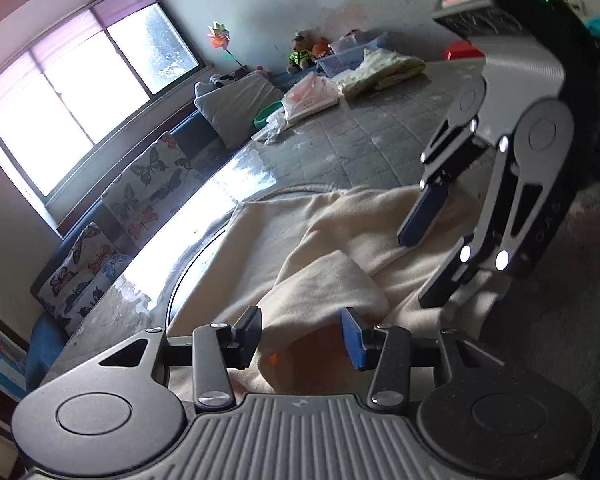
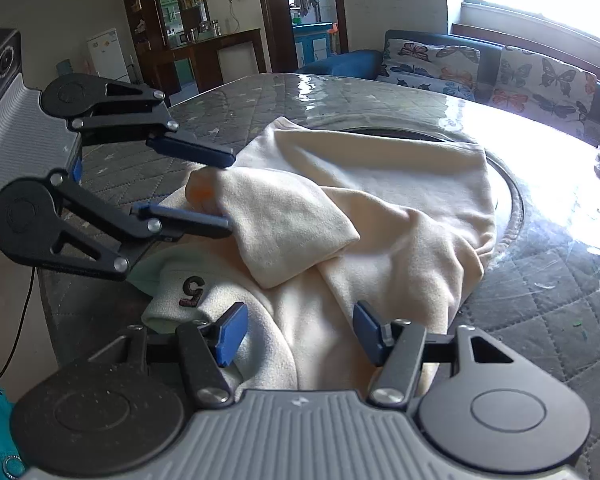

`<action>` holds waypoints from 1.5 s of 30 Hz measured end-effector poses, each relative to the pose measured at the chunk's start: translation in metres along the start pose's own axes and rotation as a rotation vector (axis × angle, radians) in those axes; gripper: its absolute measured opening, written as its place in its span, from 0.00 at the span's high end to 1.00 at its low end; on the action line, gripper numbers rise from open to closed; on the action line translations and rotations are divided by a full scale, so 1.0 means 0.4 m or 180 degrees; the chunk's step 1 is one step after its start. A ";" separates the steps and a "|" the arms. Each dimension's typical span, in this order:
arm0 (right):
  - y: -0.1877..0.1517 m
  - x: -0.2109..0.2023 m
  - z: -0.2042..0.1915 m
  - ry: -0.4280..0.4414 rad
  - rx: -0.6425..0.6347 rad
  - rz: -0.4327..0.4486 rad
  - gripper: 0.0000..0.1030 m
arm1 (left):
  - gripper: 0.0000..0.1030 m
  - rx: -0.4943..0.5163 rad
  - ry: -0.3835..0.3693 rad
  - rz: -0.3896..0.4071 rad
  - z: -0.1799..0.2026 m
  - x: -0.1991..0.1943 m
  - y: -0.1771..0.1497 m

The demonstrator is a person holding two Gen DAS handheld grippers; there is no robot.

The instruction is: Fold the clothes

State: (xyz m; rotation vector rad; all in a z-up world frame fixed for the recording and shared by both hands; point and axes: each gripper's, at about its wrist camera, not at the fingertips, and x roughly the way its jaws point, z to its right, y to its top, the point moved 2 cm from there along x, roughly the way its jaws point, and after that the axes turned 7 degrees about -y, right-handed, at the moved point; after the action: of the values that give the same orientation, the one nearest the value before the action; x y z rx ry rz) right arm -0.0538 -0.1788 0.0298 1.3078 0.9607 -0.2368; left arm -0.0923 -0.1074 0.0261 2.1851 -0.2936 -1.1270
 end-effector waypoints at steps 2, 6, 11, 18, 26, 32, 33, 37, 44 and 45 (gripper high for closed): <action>0.001 0.001 -0.003 0.0000 -0.0008 0.0000 0.41 | 0.54 0.0098 0.0028 -0.0029 0.007 0.009 -0.005; 0.003 0.003 -0.009 0.0000 -0.0023 0.0000 0.37 | 0.59 0.0281 0.0168 -0.0059 0.017 0.024 -0.003; 0.003 0.005 -0.014 -0.0005 -0.0027 0.0004 0.37 | 0.68 0.0313 0.0161 0.0074 0.033 0.030 0.014; 0.003 0.004 -0.016 -0.0016 -0.0013 0.0020 0.37 | 0.95 -0.0487 0.0248 0.0208 -0.027 0.020 0.012; 0.024 -0.012 -0.020 0.0030 0.0000 0.0107 0.38 | 0.95 -0.2177 0.0799 0.0482 -0.235 -0.103 -0.089; 0.066 0.004 -0.044 0.0015 -0.0100 0.0191 0.44 | 0.95 -0.2779 0.1313 0.0415 -0.297 -0.193 -0.226; 0.075 0.011 -0.051 0.0004 -0.0148 0.0200 0.44 | 0.95 -0.2868 0.1398 0.0390 -0.301 -0.208 -0.252; 0.109 0.036 -0.089 -0.0071 -0.0425 0.0288 0.45 | 0.95 -0.3104 0.1544 0.0253 -0.286 -0.236 -0.325; 0.151 0.095 -0.188 -0.0216 -0.1223 0.0384 0.45 | 0.95 -0.3486 0.1739 -0.0001 -0.258 -0.274 -0.444; 0.153 0.110 -0.199 -0.0245 -0.1308 0.0378 0.44 | 0.95 -0.3527 0.1755 -0.0028 -0.254 -0.277 -0.456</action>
State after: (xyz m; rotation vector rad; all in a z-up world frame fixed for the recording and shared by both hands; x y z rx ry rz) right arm -0.0244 -0.0745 0.0456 0.9657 0.8113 0.0045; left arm -0.0962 0.1288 0.0230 1.3701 0.4848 -0.4288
